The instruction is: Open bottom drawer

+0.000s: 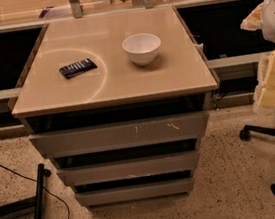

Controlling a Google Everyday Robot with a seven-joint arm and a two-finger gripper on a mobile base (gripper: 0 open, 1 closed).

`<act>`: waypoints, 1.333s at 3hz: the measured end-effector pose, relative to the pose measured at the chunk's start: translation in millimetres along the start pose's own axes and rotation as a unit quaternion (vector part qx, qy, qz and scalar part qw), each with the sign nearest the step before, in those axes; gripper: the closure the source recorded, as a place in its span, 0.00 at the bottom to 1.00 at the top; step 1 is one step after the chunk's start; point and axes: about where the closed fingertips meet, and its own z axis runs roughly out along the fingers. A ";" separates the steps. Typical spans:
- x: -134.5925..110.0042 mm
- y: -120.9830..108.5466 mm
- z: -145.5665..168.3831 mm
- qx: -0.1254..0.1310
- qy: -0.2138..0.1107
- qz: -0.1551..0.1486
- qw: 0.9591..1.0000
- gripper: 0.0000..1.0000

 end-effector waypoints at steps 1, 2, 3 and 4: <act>4.8 4.8 4.4 0.000 -0.004 0.003 1.000 0.00; 25.4 27.7 31.4 -0.012 -0.025 0.022 0.999 0.00; 43.0 70.4 81.4 -0.027 -0.093 0.038 0.995 0.00; 81.3 115.0 161.6 -0.052 -0.139 0.104 0.983 0.00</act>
Offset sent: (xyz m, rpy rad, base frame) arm -0.0988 -0.0565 -0.1965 0.3043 0.0996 -0.1142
